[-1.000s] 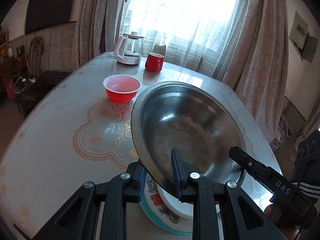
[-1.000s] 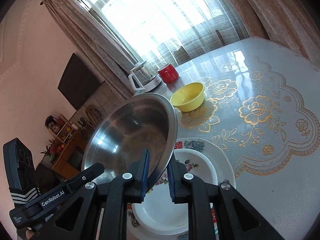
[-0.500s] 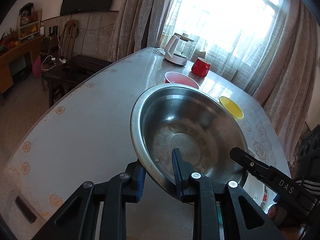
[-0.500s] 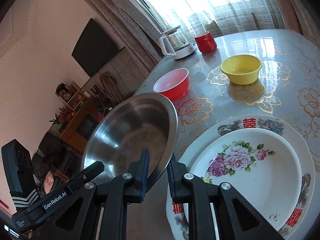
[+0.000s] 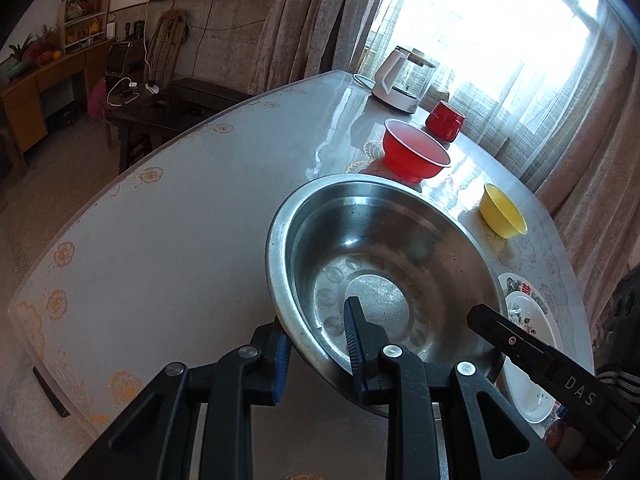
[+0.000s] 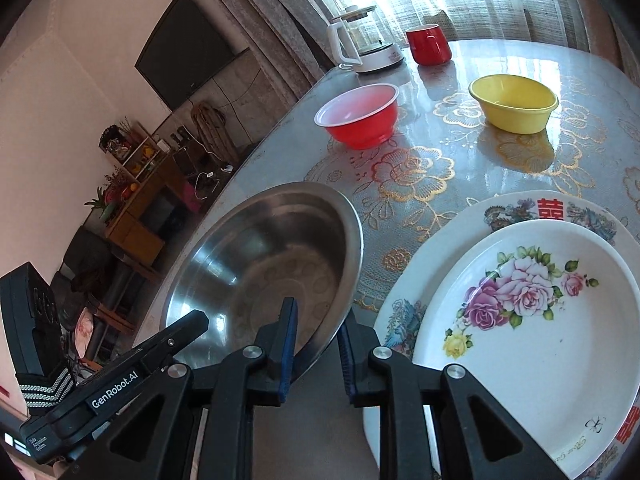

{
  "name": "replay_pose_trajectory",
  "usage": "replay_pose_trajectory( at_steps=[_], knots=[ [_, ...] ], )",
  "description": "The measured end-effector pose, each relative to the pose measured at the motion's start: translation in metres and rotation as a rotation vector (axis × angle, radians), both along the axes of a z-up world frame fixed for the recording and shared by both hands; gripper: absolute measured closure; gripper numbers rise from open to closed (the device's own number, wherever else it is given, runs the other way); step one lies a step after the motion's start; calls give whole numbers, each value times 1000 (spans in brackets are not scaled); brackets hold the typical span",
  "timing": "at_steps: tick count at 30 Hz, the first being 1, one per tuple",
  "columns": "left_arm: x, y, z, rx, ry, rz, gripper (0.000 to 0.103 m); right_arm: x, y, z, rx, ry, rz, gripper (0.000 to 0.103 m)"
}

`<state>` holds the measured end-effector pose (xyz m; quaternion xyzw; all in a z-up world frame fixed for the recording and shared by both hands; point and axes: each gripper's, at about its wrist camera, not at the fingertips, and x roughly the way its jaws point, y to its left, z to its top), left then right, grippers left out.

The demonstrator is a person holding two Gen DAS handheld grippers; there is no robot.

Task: Organize plates and bowls
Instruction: 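Lower the steel basin onto the table beside the stack and open both grippers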

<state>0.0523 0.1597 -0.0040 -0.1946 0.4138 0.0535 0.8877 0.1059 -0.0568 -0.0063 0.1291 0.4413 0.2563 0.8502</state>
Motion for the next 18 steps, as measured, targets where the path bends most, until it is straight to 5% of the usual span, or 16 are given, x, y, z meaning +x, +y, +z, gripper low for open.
replay_pose_trajectory(
  at_steps=[9, 18],
  knots=[
    [1, 4, -7, -4, 10, 8, 77, -4, 14, -3, -75, 3, 29, 75],
    [-1, 4, -13, 14, 25, 5, 78, -6, -4, 5, -42, -11, -15, 70]
  ],
)
